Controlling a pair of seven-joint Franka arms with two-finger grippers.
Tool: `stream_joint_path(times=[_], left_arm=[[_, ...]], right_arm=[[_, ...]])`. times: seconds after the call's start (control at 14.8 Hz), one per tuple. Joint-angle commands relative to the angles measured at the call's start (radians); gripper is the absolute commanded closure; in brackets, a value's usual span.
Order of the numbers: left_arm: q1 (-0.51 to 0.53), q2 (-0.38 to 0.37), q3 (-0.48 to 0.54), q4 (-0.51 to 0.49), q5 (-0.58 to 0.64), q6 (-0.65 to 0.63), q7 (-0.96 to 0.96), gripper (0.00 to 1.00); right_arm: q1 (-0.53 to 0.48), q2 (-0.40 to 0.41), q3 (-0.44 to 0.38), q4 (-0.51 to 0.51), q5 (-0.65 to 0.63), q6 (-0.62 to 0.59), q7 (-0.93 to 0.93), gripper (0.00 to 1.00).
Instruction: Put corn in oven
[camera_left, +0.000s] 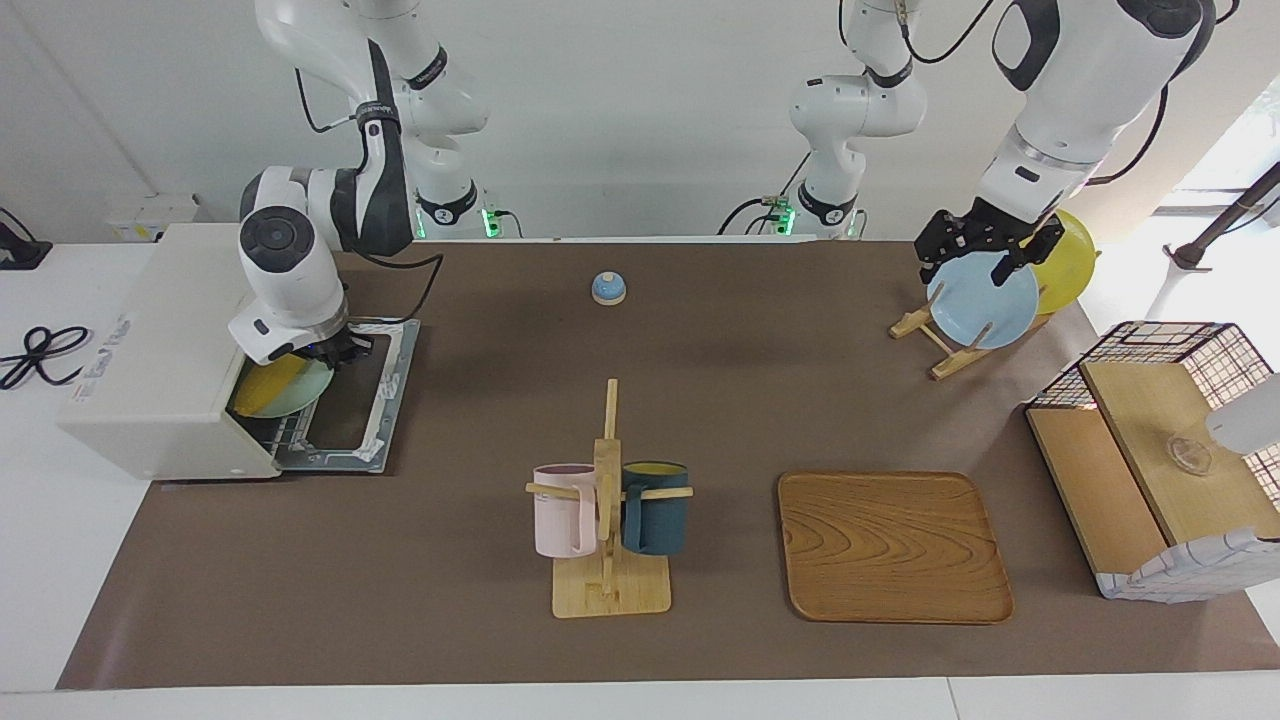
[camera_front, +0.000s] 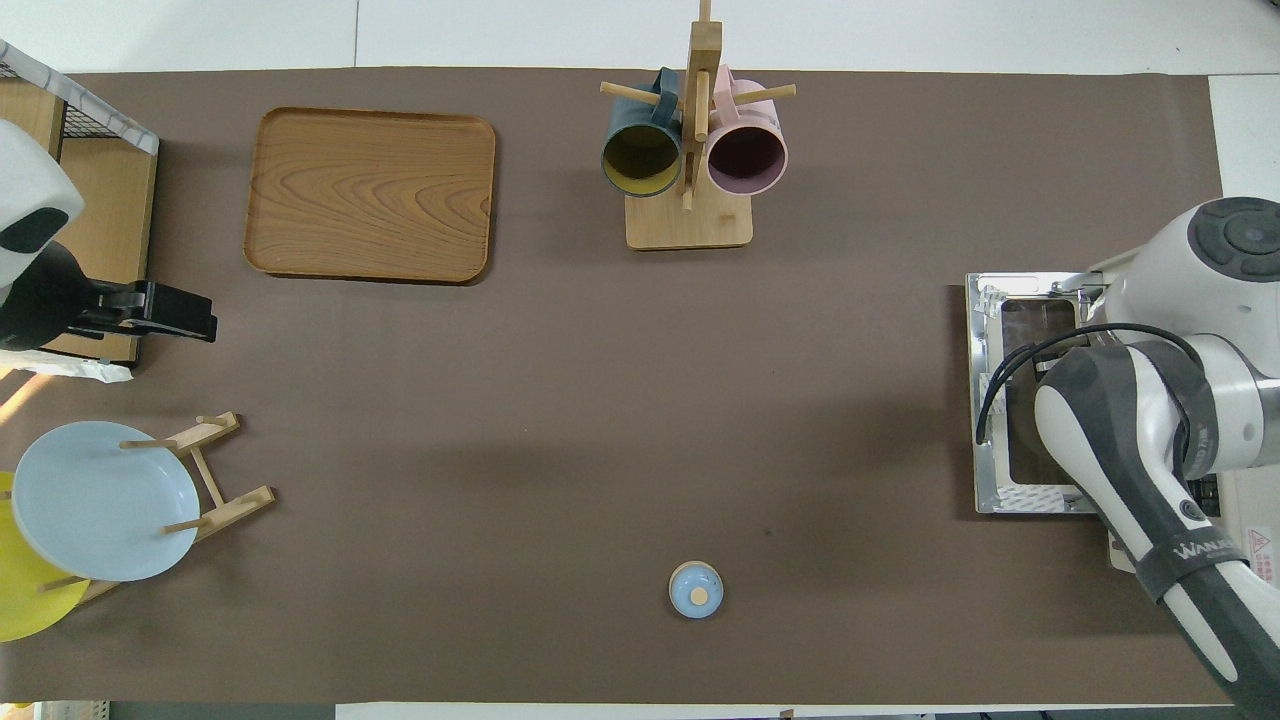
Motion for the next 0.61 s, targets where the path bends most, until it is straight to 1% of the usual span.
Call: stream_joint_path(times=[0.0,0.07,0.27,0.34,0.54], left_arm=[[0.020,-0.016,-0.006,-0.011,0.006,-0.007,0.006,0.00],[0.020,-0.016,-0.004,-0.011,0.006,-0.006,0.006,0.00],[0.018,-0.016,-0.006,-0.011,0.006,-0.007,0.006,0.00],[0.018,-0.016,-0.006,-0.011,0.006,-0.007,0.006,0.00],[0.018,-0.016,-0.006,-0.011,0.006,-0.007,0.006,0.00]], right_arm=[[-0.017,-0.024,0.013,-0.045,-0.020,0.036,-0.016,0.76],[-0.015,-0.024,0.014,-0.044,-0.020,0.036,-0.014,0.65],[-0.008,-0.021,0.014,-0.036,-0.017,0.034,-0.013,0.63],[-0.008,-0.018,0.014,-0.027,-0.017,0.033,-0.014,0.61],[-0.003,-0.014,0.017,0.004,-0.017,0.008,-0.017,0.60]])
